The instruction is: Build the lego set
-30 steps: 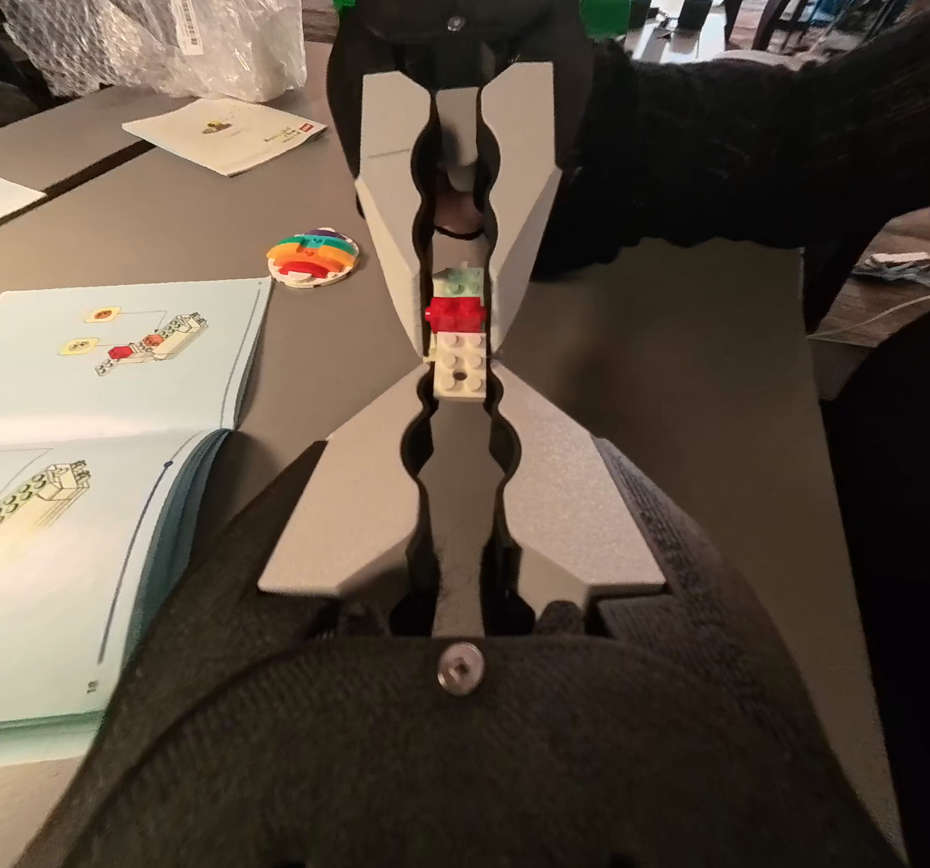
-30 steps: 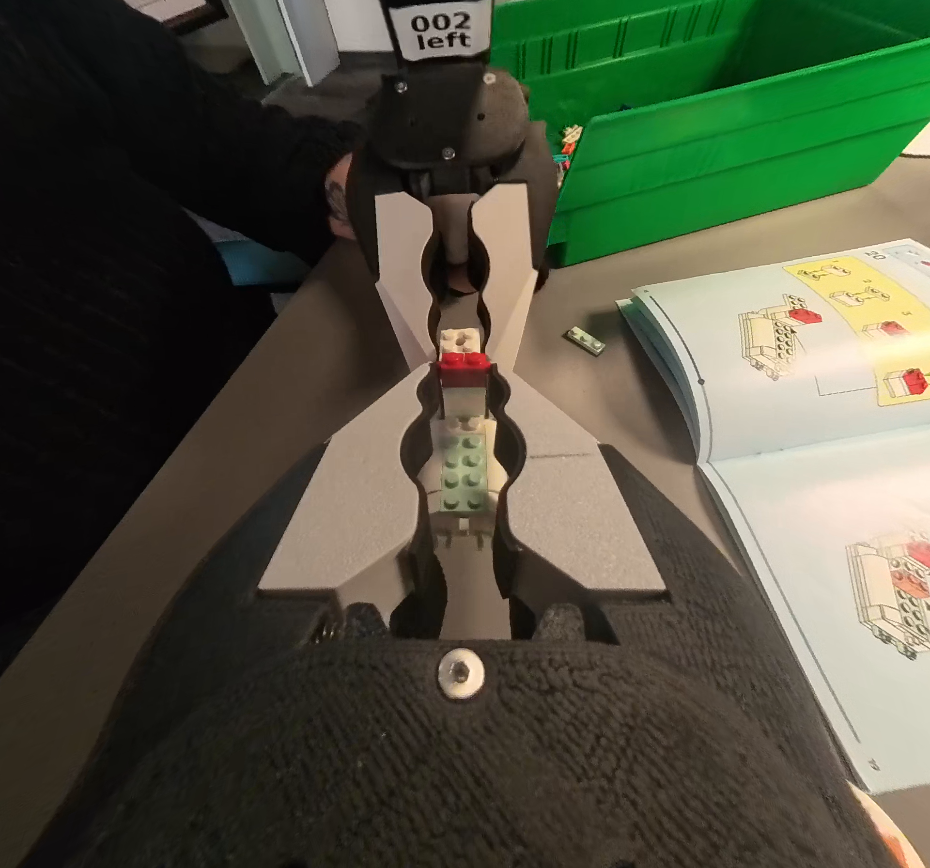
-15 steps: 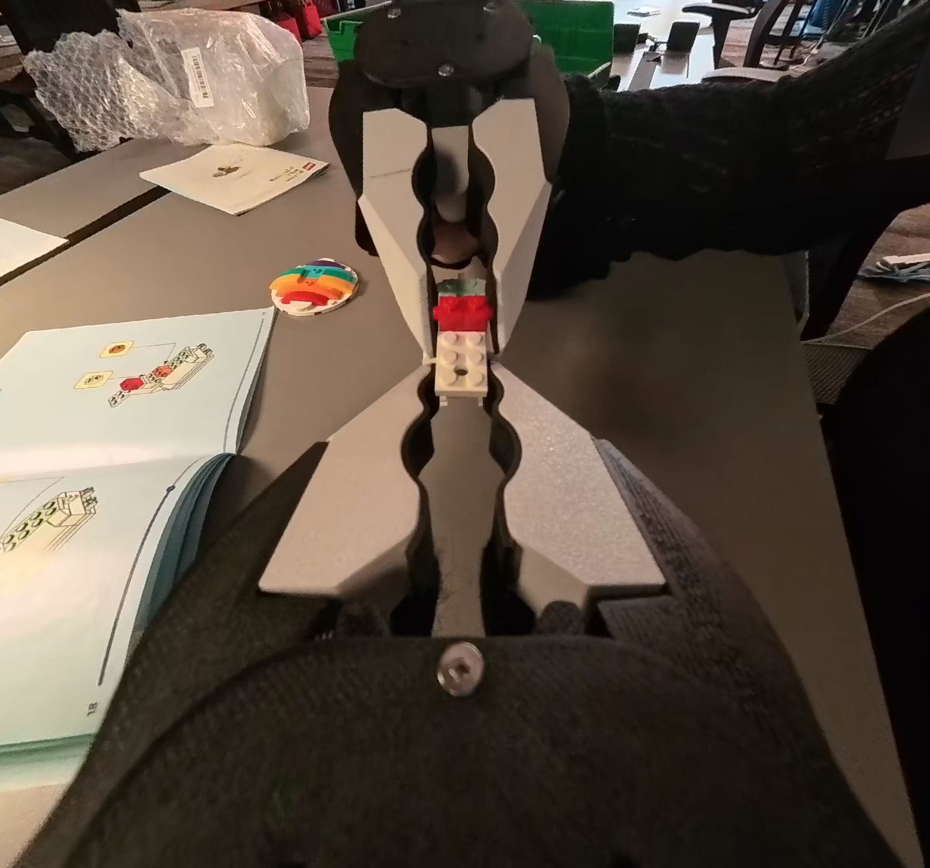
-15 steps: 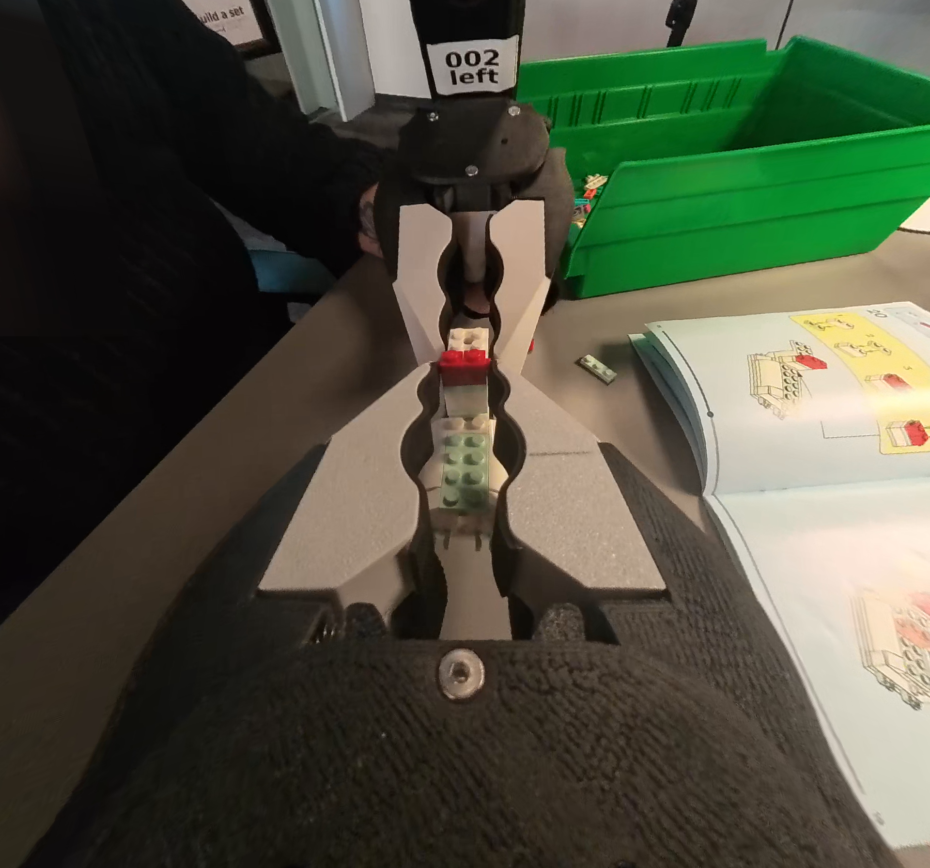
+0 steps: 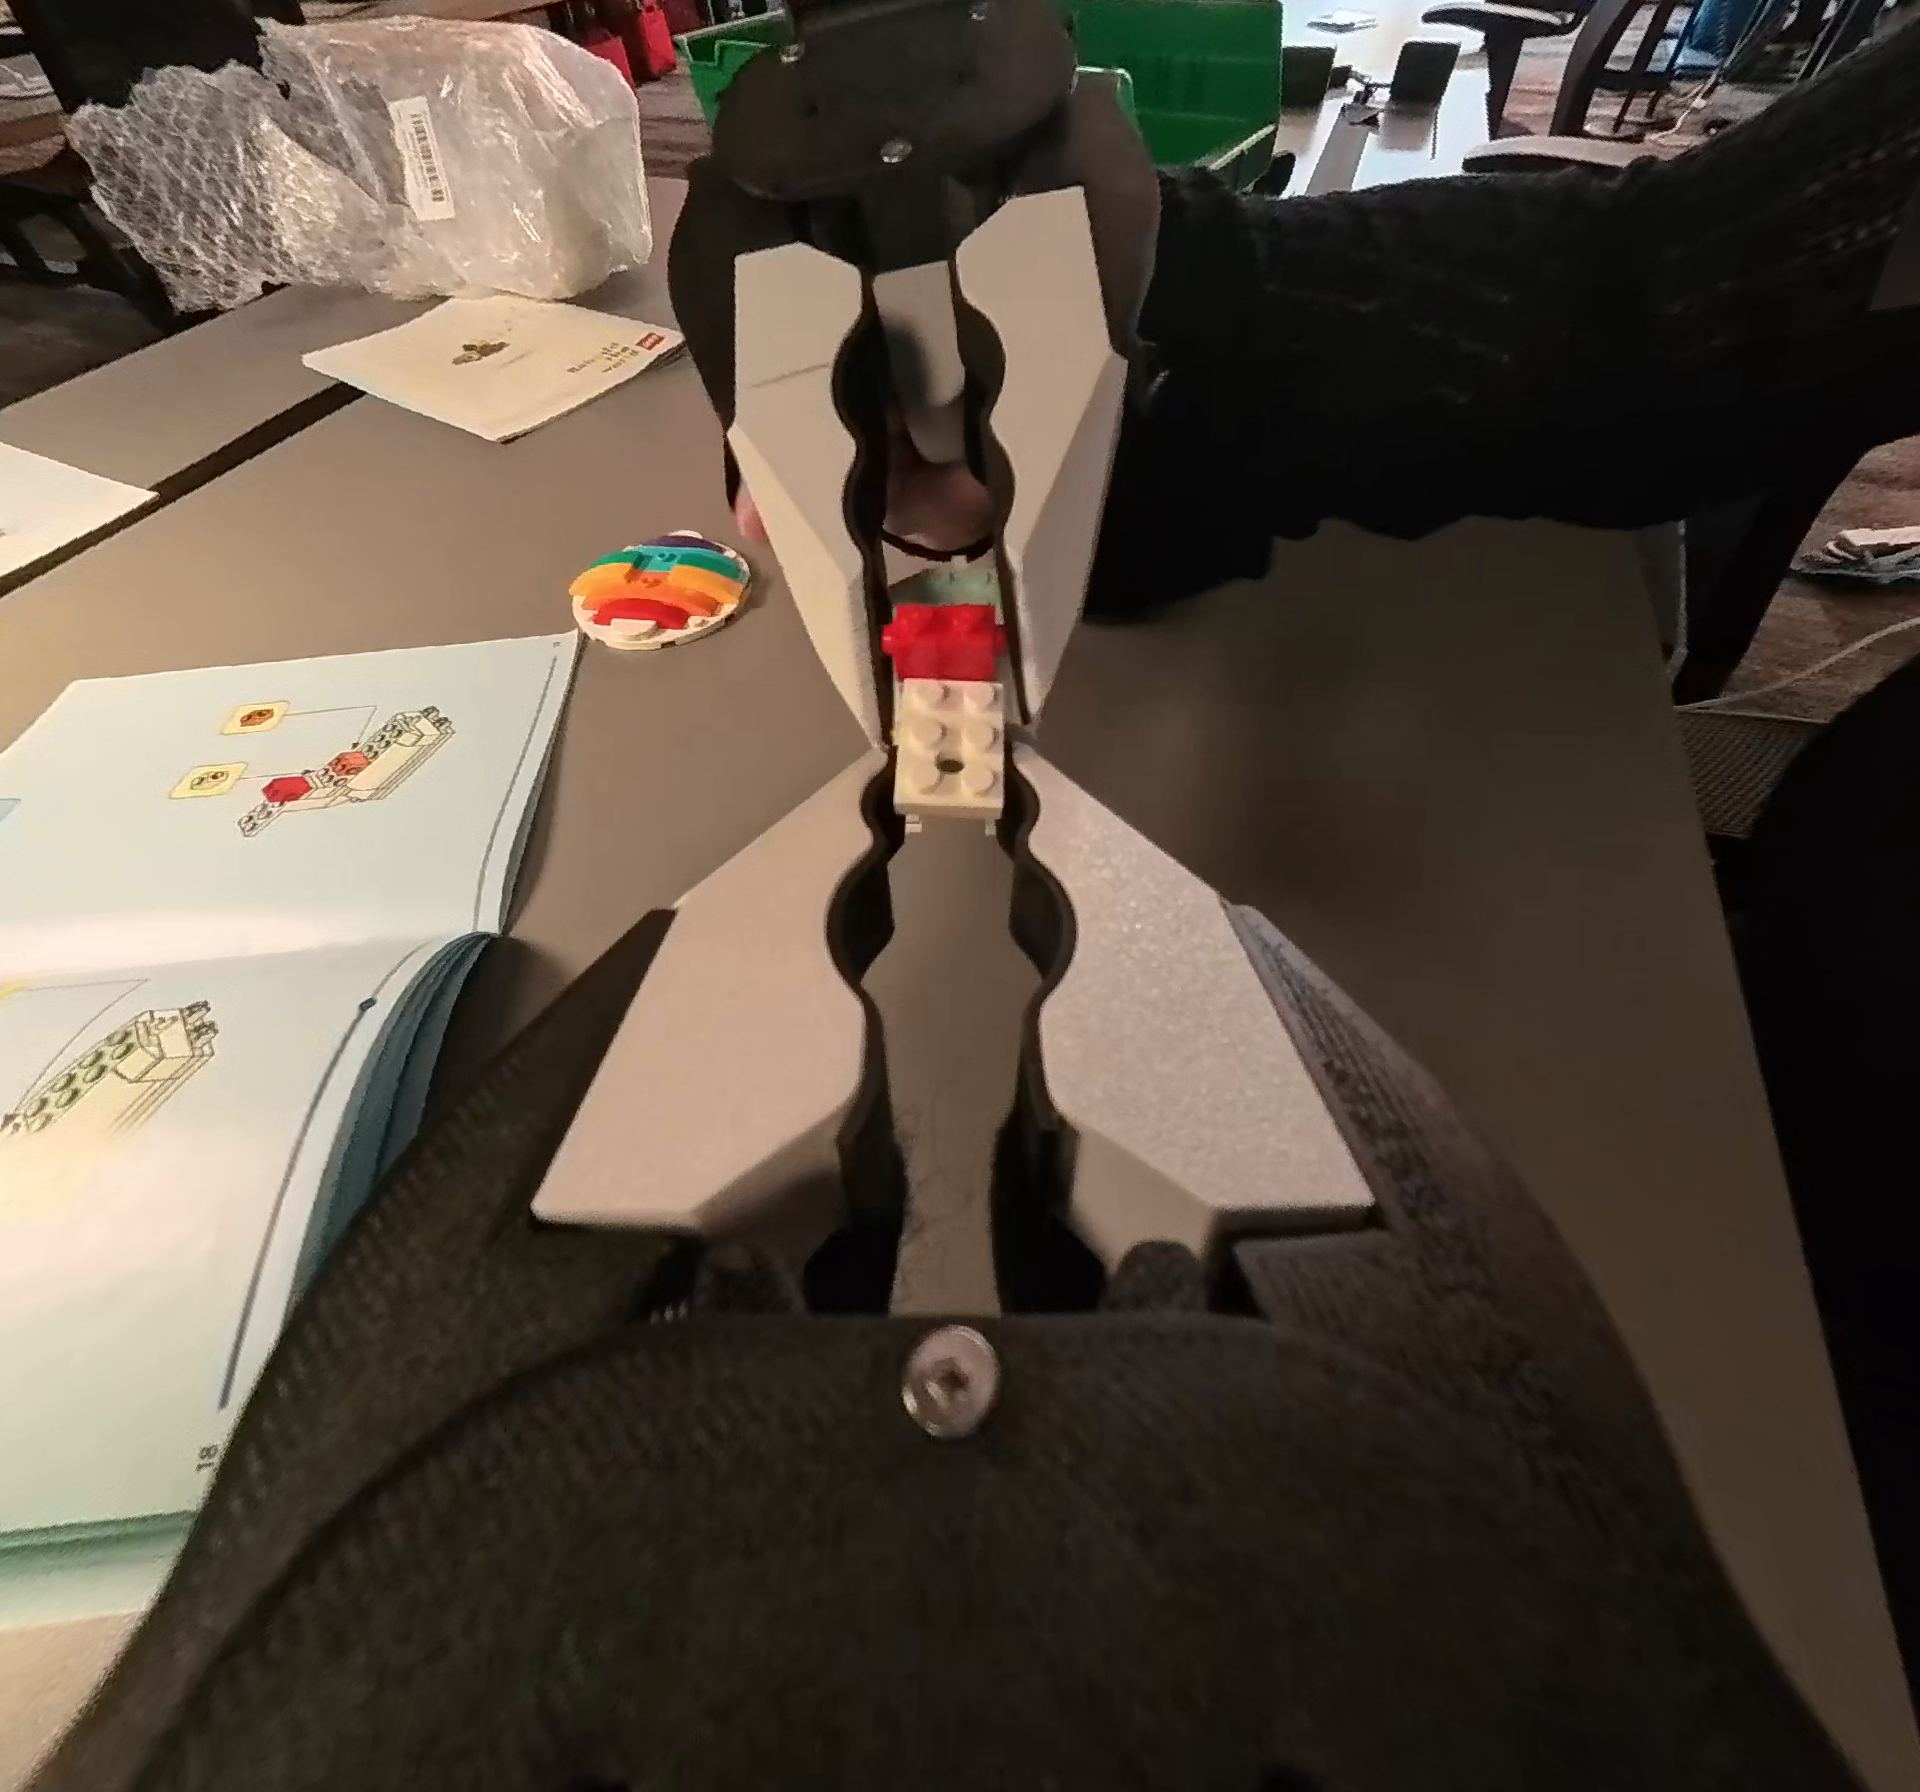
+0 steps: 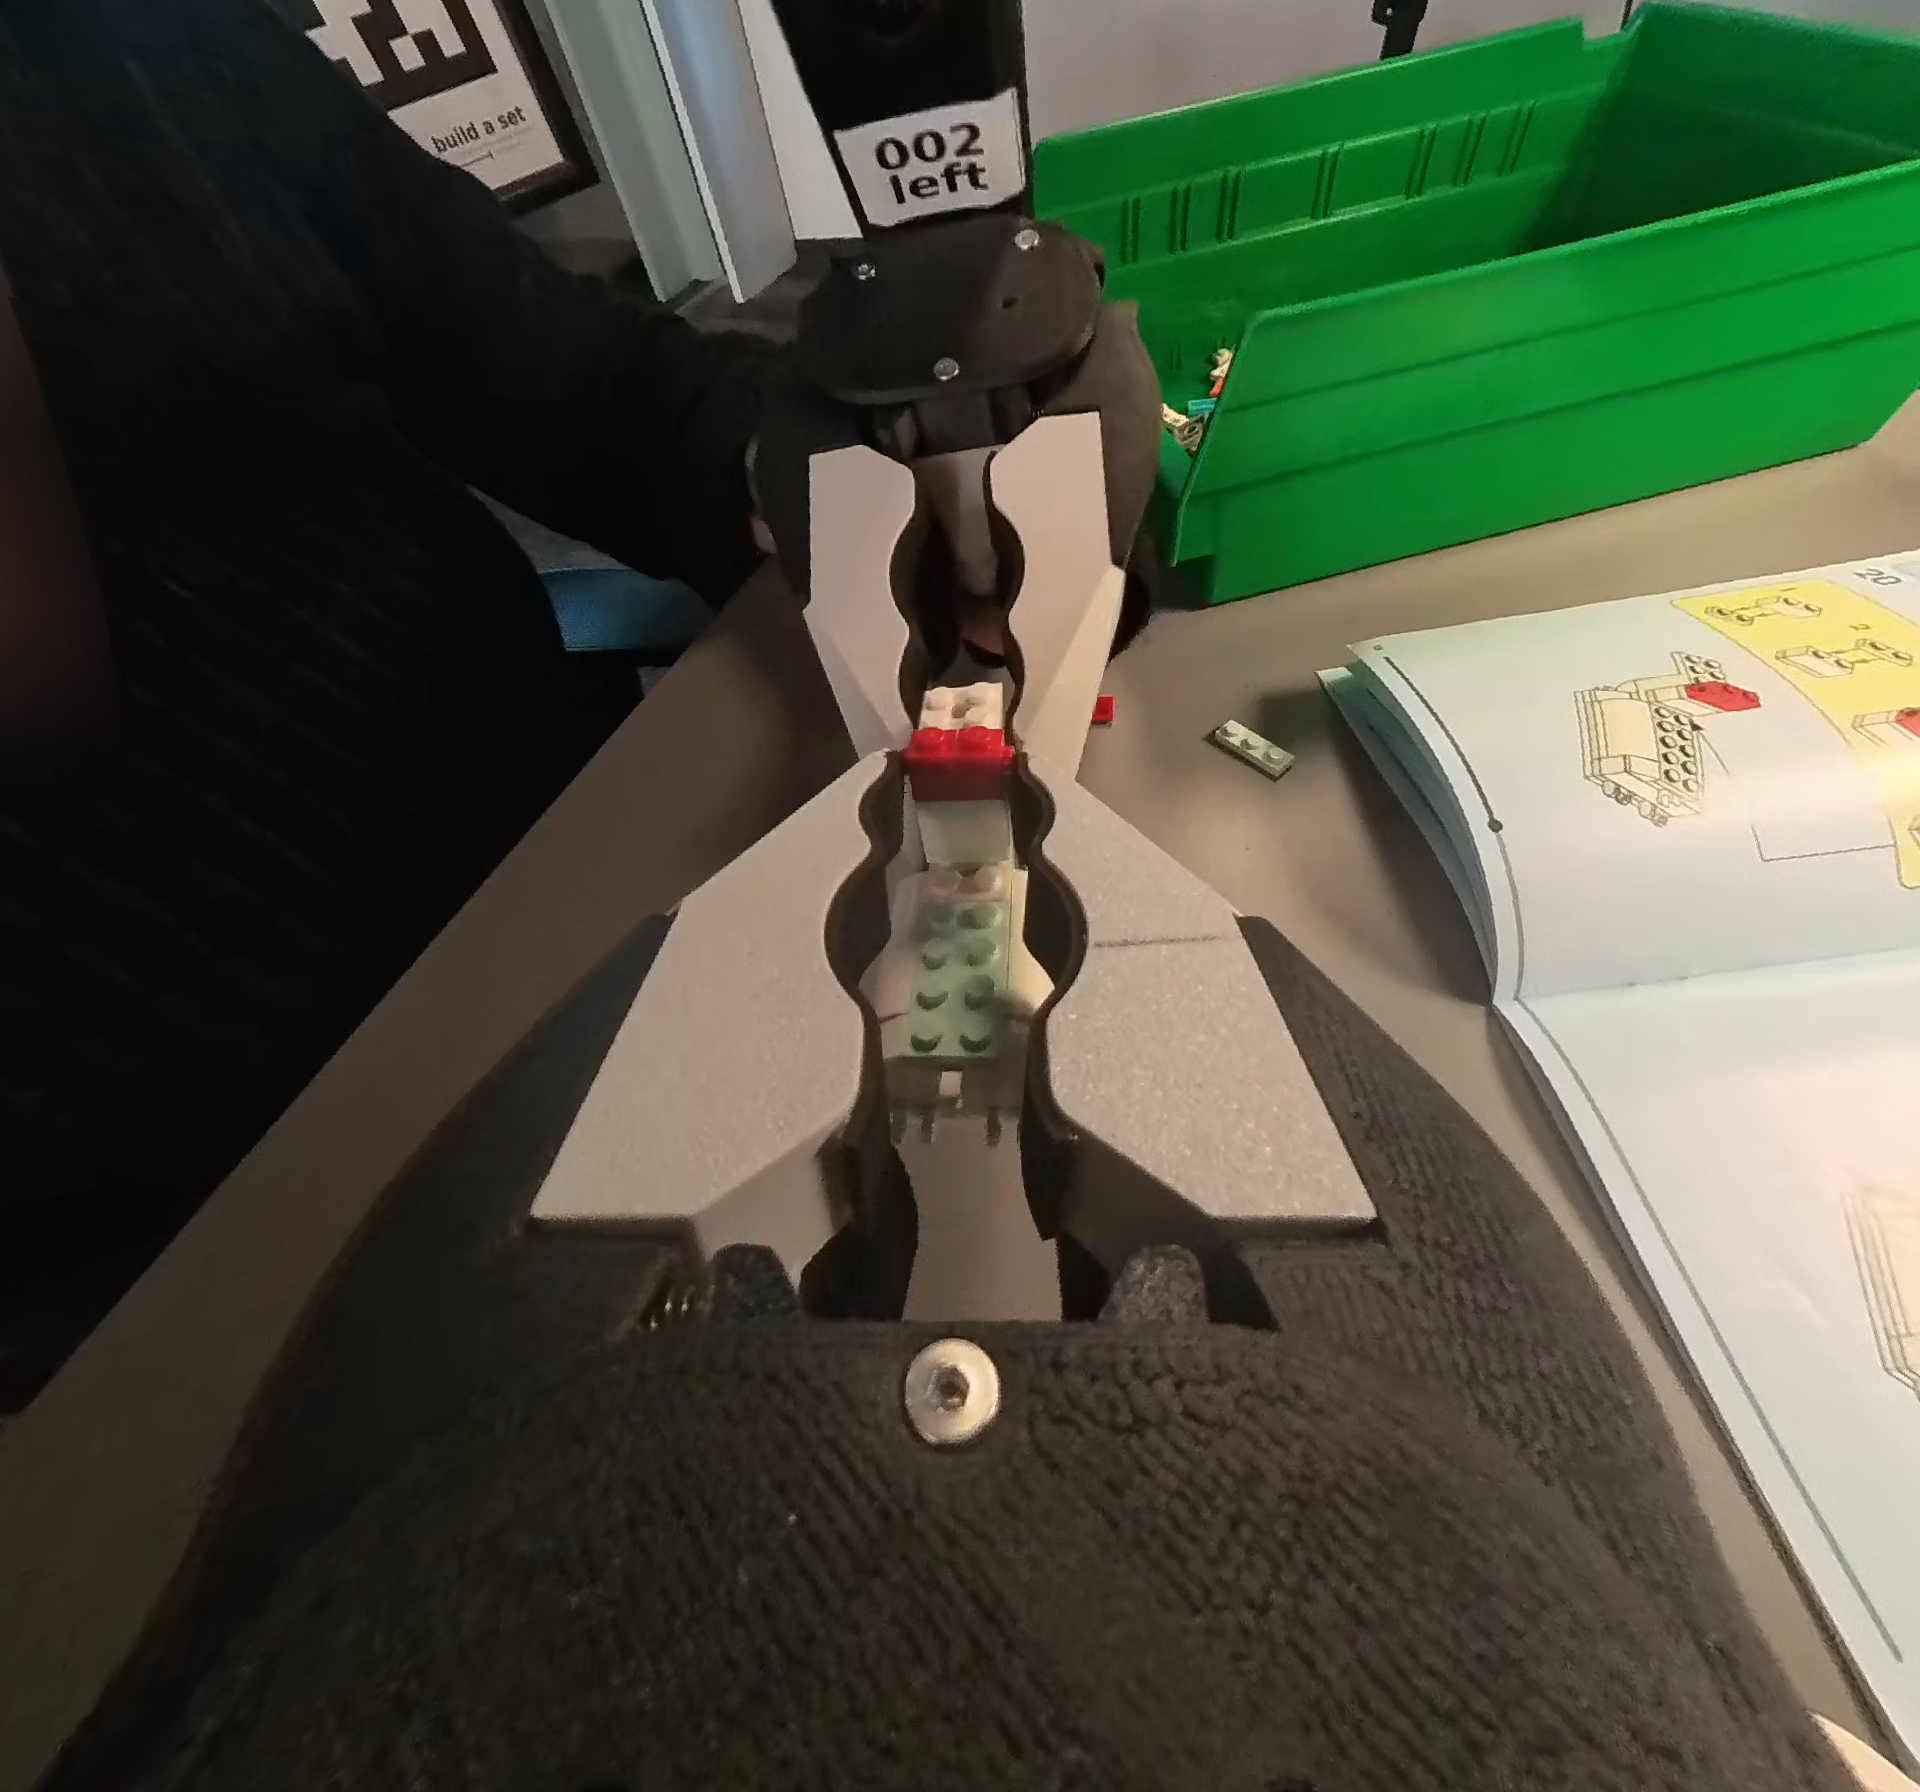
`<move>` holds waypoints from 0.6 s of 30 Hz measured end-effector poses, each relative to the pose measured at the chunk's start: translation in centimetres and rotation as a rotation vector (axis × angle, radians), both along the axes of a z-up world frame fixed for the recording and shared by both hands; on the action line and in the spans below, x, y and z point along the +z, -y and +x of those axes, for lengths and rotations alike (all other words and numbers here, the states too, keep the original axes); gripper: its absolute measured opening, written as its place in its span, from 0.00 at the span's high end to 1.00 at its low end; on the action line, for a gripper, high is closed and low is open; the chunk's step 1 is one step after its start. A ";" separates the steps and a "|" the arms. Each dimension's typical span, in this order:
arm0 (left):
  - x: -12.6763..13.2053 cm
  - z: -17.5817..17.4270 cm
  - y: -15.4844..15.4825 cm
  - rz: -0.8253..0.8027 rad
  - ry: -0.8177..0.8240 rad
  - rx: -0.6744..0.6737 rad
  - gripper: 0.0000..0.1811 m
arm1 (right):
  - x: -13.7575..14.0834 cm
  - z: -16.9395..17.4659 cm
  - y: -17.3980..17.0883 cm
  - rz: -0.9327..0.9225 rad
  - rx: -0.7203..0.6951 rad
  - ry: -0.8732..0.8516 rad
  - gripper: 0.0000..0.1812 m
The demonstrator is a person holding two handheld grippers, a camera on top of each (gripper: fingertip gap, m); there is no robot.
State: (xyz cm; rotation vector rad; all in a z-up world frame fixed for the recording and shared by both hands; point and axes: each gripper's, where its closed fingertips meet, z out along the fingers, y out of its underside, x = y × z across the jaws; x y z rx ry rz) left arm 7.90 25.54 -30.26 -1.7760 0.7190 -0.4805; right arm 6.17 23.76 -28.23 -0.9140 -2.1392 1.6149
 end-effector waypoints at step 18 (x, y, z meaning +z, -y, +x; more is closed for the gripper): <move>0.9 0.1 0.2 0.025 0.052 -0.019 0.91 | 0.9 0.0 0.2 -0.034 0.000 0.001 0.81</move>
